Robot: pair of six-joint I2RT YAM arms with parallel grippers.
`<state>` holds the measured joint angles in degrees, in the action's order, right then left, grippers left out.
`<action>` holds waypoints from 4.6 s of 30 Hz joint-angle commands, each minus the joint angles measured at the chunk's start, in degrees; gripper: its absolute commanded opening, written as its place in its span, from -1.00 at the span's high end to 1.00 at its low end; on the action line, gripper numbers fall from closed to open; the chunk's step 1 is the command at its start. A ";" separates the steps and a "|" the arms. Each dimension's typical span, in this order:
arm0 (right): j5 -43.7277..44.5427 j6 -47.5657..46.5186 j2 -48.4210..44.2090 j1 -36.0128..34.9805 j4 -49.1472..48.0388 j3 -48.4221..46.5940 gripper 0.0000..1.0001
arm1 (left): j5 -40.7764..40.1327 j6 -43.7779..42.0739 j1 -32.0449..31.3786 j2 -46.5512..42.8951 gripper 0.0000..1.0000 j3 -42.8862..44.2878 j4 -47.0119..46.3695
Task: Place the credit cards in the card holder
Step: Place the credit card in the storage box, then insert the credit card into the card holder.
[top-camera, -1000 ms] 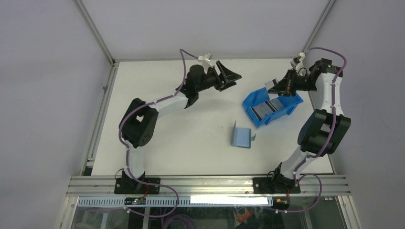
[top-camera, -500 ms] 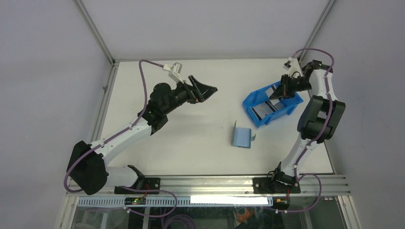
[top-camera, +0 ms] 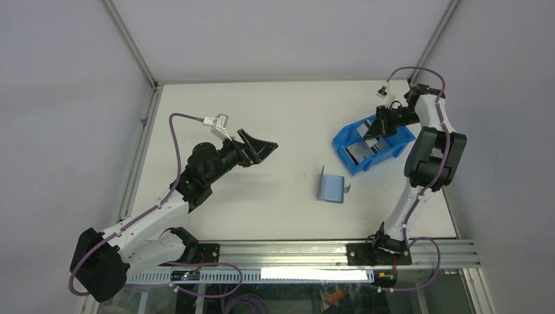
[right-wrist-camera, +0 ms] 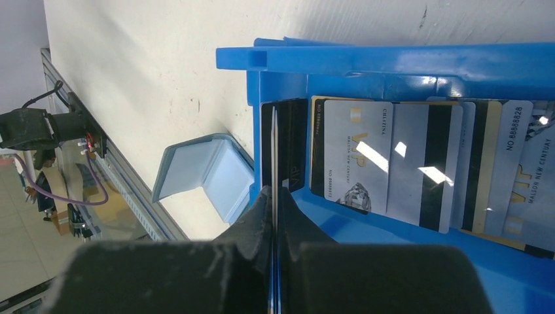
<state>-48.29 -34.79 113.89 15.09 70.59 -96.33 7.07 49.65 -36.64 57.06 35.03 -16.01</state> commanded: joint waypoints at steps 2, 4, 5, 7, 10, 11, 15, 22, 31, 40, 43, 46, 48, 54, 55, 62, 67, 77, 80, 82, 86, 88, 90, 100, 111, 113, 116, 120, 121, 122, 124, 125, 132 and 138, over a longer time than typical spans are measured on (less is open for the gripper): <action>-1.43 -0.45 1.61 -0.40 -0.37 -2.20 0.95 | -2.77 1.07 0.30 -3.36 -0.88 -1.88 -1.53; -1.37 -0.05 2.05 -0.33 -0.33 -2.31 0.93 | -2.77 1.11 0.27 -3.74 -0.88 -2.05 -1.36; -1.31 0.12 2.26 -0.35 -0.36 -2.29 0.92 | -2.83 1.15 0.26 -3.77 -0.88 -2.14 -1.44; -1.36 0.54 2.62 -0.33 -0.36 -2.28 0.90 | -2.79 1.35 0.26 -3.66 -0.88 -2.24 -1.47; -1.41 0.91 2.97 -0.33 -0.39 -2.15 0.84 | -2.60 1.28 0.26 -3.53 -0.88 -2.16 -1.58; -1.40 1.06 3.14 -0.33 -0.52 -2.18 0.82 | -2.52 1.31 0.26 -3.49 -0.88 -2.15 -1.57; -1.54 1.43 3.51 -0.33 -0.45 -2.19 0.77 | -2.50 1.50 0.26 -3.48 -0.88 -2.52 -1.69; -1.85 1.79 3.84 -0.33 -0.67 -1.88 1.00 | -2.67 1.81 0.26 -4.34 -0.88 -3.53 -1.88; -0.74 4.47 0.57 -0.33 -5.82 1.31 1.00 | -2.68 2.10 0.26 -4.74 -0.88 -3.83 -1.65; -0.50 3.22 -3.46 -0.42 -5.26 2.32 1.00 | -1.78 3.85 0.26 -3.92 -0.87 -3.64 -5.56; -1.86 2.78 -7.09 -0.41 -4.40 3.02 1.00 | -1.64 3.72 0.26 -4.53 -0.88 -2.73 -4.66; -4.77 1.46 -10.99 -0.50 -2.03 3.80 1.00 | -1.24 4.10 0.26 -4.70 -0.92 -1.96 -4.87; -6.87 2.56 -13.98 -0.77 -1.83 5.84 1.00 | 0.09 4.88 0.21 -3.51 -0.95 -1.26 -4.82; -2.71 8.96 -24.48 -6.06 -6.61 17.87 1.00 | -6.16 -4.73 -10.85 3.96 -0.90 7.47 8.57; -1.07 8.45 -26.25 -7.26 -6.56 19.77 1.00 | -8.45 -7.35 -13.26 5.58 -0.88 10.12 12.40; 8.50 8.01 -33.84 -13.24 -8.03 30.00 1.00 | -15.89 -10.25 -22.05 18.37 -0.74 20.57 23.43; 10.38 11.39 -33.19 -18.83 -11.45 33.33 1.00 | -16.26 -8.03 -24.58 26.43 -0.63 24.30 23.79; 9.10 19.66 -21.98 -28.79 -18.25 27.60 1.00 | -12.99 -6.91 -24.55 33.71 -0.51 25.33 22.92; 9.26 20.91 -18.12 -32.90 -19.01 25.25 1.00 | -13.09 -6.76 -24.26 33.83 -0.42 24.27 23.26; 9.34 21.44 -15.99 -34.81 -19.28 24.07 1.00 | -13.99 -6.60 -23.74 33.78 -0.32 23.56 24.47; 10.51 22.08 -13.15 -36.51 -19.53 22.60 1.00 | -17.31 -5.50 -21.57 34.36 -0.23 22.41 29.71; 10.90 22.24 -12.51 -36.77 -19.58 22.12 1.00 | -17.30 -3.94 -19.66 34.34 -0.21 20.97 30.78; 11.09 22.33 -12.20 -37.08 -19.62 21.86 1.00 | -15.90 -2.95 -18.49 33.97 -0.21 19.46 29.29; 11.04 23.08 -11.64 -38.56 -20.68 22.49 1.00 | -9.01 -1.53 -17.19 39.97 0.26 22.16 28.75; 8.82 27.39 -20.68 -37.13 -28.20 30.83 1.00 | -1.83 5.56 -11.14 40.53 1.00 10.90 12.62; 8.09 29.23 -23.24 -36.10 -31.24 33.81 1.00 | -1.02 6.87 -10.86 41.01 1.00 9.52 9.09; 9.21 31.99 -26.58 -34.55 -35.69 38.11 1.00 | 0.66 7.75 -10.52 42.06 1.00 8.31 5.24; 14.77 32.71 -27.50 -33.86 -37.83 40.95 1.00 | 2.59 8.30 -9.96 43.38 1.00 7.41 2.26; 15.83 32.87 -27.19 -33.70 -38.10 41.16 1.00 | 3.00 8.42 -9.88 43.62 1.00 7.35 1.77; 16.62 33.12 -26.68 -33.64 -38.27 41.22 1.00 | 3.44 8.49 -9.79 43.78 1.00 7.26 1.42; 17.19 34.03 -25.63 -33.55 -38.83 41.29 1.00 | 4.18 8.59 -9.59 44.12 1.00 7.25 0.97; 17.43 34.48 -25.09 -33.63 -39.23 41.31 1.00 | 4.52 8.54 -9.54 44.25 0.99 7.25 0.99; 21.43 37.90 -24.14 -33.55 -41.14 42.30 1.00 | 5.38 9.18 -8.51 44.28 0.98 5.51 0.43; 19.66 38.78 -21.76 -33.55 -40.01 40.93 1.00 | 6.29 9.83 -7.60 44.37 0.95 4.55 -0.64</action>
<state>-29.61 2.87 90.52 -18.61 31.99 -54.19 12.45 59.44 -45.23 101.03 40.97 -16.64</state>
